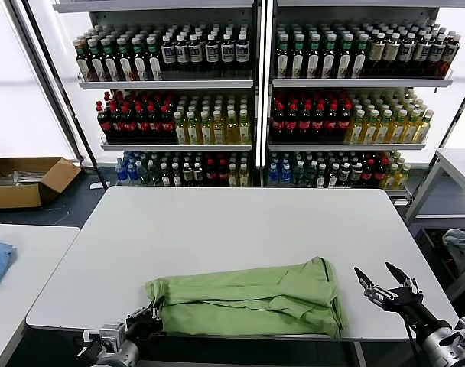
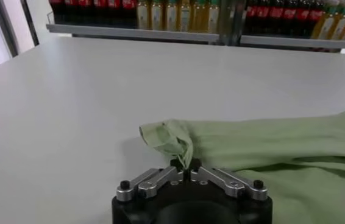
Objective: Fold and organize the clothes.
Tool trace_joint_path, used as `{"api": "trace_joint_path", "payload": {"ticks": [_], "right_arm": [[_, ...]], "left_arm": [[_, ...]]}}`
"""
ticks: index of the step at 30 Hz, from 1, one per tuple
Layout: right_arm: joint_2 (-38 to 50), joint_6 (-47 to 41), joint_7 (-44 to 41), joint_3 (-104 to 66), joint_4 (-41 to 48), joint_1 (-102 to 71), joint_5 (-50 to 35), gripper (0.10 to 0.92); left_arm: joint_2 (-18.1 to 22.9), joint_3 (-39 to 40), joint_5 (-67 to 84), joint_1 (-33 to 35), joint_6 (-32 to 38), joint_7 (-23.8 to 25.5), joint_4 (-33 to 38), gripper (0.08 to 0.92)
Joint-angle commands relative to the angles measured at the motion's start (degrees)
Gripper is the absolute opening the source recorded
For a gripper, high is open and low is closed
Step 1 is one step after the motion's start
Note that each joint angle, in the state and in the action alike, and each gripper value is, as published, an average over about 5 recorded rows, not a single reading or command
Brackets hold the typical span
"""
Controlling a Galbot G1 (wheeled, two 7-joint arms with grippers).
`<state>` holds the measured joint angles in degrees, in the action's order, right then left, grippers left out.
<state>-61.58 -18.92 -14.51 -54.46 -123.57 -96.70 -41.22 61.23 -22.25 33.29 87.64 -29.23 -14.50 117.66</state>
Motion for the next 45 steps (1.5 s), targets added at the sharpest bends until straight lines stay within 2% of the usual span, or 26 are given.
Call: {"api": "trace_joint_path", "payload": {"ticks": [1, 11, 17, 20, 25, 28, 31, 38, 45], "right_arm": [[0.7, -0.3, 0.2, 0.3, 0.0, 1.0, -2.2, 0.823], [1.9, -1.5, 1.1, 1.1, -0.6, 2.8, -5.8, 0.823], [2.1, -1.5, 1.0, 1.2, -0.9, 2.8, -5.9, 0.823], [2.1, -1.5, 1.0, 1.5, -1.1, 2.9, -5.9, 0.823], [2.0, -1.6, 1.2, 2.5, -1.3, 3.5, -5.7, 0.823], [1.8, -1.6, 1.2, 3.0, -1.6, 3.7, -5.6, 0.823], [1.7, -1.6, 1.2, 3.1, -1.7, 3.6, -5.5, 0.823], [1.8, -1.6, 1.1, 2.6, -2.3, 3.1, -5.5, 0.823], [1.3, -1.4, 0.6, 1.7, -2.0, 2.3, -5.4, 0.823]], "left_arm": [[-2.8, -3.9, 1.2, -3.0, -0.1, 5.0, -1.4, 0.103], [-11.5, -13.8, 2.6, -14.1, 2.2, 11.5, -14.2, 0.103], [-18.5, -18.0, 4.9, -19.6, 3.2, 15.4, -23.5, 0.103], [-21.7, -18.5, 5.6, -21.4, 3.3, 16.7, -25.4, 0.103], [-24.4, -17.8, 6.1, -23.8, 3.3, 17.6, -26.3, 0.103], [-24.9, -17.3, 6.4, -24.6, 3.3, 17.6, -25.4, 0.103], [-24.4, -17.5, 7.1, -23.8, 2.8, 17.2, -21.2, 0.103], [-18.6, -14.4, 8.0, -20.6, 0.5, 14.5, -7.6, 0.103], [-15.9, -6.6, 8.7, -20.0, 0.1, 11.6, -0.6, 0.103]]}}
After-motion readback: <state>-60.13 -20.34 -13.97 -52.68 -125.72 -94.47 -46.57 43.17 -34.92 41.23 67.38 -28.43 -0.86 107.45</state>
